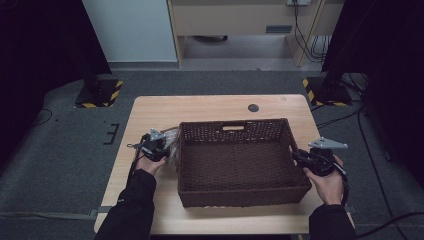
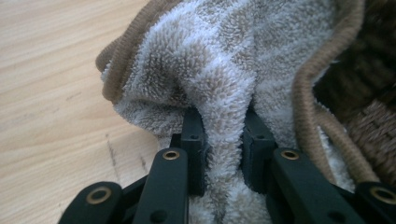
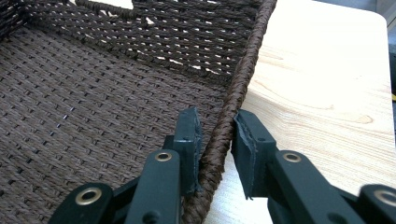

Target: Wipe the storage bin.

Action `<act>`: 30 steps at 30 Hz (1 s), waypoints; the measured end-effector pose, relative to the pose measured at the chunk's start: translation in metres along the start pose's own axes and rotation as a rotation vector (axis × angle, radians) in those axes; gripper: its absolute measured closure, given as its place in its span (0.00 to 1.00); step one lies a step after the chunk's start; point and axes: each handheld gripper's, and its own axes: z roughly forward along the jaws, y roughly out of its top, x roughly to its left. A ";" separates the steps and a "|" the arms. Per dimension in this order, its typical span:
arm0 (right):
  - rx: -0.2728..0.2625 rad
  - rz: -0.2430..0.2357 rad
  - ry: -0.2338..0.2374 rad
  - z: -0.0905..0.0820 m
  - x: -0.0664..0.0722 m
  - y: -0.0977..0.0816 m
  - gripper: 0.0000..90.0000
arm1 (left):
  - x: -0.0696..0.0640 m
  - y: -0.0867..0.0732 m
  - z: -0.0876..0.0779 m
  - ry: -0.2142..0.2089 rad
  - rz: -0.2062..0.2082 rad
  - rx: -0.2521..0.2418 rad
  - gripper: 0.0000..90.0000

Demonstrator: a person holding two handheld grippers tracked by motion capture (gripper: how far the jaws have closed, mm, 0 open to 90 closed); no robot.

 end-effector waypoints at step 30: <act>-0.001 0.000 0.001 0.000 0.001 0.000 0.80 | -0.012 0.007 0.009 0.014 0.061 0.007 0.82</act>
